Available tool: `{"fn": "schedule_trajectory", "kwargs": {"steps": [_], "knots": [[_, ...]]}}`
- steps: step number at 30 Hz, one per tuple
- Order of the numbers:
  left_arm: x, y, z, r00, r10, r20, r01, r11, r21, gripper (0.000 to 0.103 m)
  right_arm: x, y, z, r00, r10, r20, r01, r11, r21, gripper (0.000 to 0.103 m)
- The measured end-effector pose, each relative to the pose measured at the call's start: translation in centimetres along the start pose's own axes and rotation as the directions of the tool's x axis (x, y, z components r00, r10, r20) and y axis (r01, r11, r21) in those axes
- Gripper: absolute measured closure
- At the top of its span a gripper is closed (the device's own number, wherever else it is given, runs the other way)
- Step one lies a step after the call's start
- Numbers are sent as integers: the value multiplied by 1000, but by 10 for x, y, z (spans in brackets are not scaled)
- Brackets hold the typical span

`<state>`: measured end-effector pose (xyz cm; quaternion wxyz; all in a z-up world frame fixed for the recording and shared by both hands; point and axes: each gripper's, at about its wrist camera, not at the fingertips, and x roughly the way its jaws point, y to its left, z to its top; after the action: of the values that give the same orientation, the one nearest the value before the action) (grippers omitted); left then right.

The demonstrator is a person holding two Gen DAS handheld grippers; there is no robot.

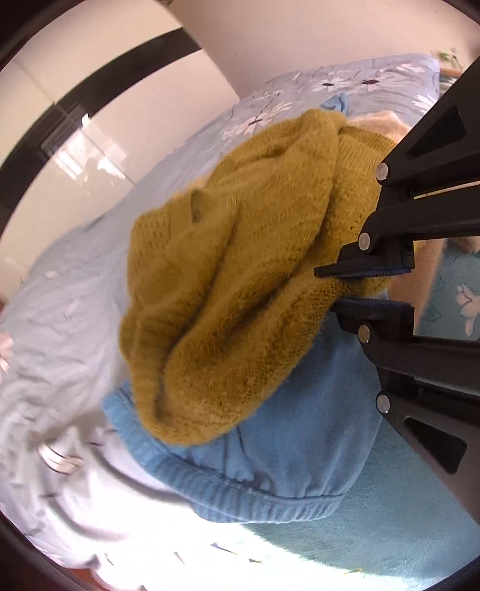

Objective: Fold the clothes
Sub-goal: 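Pull the yellow sweater off the duvet onto the blanket with the left gripper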

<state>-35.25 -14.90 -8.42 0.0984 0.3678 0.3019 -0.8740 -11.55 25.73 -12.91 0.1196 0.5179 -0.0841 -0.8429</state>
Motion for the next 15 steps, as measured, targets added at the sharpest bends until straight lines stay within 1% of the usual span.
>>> {"fn": "schedule_trajectory", "kwargs": {"steps": [1, 2, 3, 6, 8, 11, 14, 15], "knots": [[-16, -14, -4, 999, -21, 35, 18, 997, 77, 94, -2, -1, -1, 1000, 1, 1, -1, 1000, 5, 0], [-30, -26, -9, 996, -56, 62, 46, 988, 145, 94, -3, -1, -2, 1000, 1, 1, -1, 1000, 9, 0], [-44, -33, -15, 993, -98, 69, 84, 980, 182, 94, -5, -2, -2, 1000, -1, -2, 1, 1000, 15, 0], [-85, -45, -35, 973, -223, 58, 202, 947, 249, 94, -14, -4, -1, 1000, 5, 4, -5, 999, 39, 0], [-121, -38, -63, 960, -277, 29, 259, 926, 276, 94, -24, -2, -2, 1000, 8, 22, -9, 999, 45, 0], [-147, -33, -102, 948, -316, -34, 310, 899, 310, 94, -40, 3, -5, 999, 12, 48, -14, 999, 47, 0], [-187, -15, -148, 954, -287, -88, 299, 889, 346, 94, -56, 5, -11, 998, 14, 67, -17, 999, 51, 0], [-195, -7, -160, 952, -288, -105, 306, 889, 340, 94, -61, 5, -15, 997, 12, 72, -16, 998, 55, 0]]}}
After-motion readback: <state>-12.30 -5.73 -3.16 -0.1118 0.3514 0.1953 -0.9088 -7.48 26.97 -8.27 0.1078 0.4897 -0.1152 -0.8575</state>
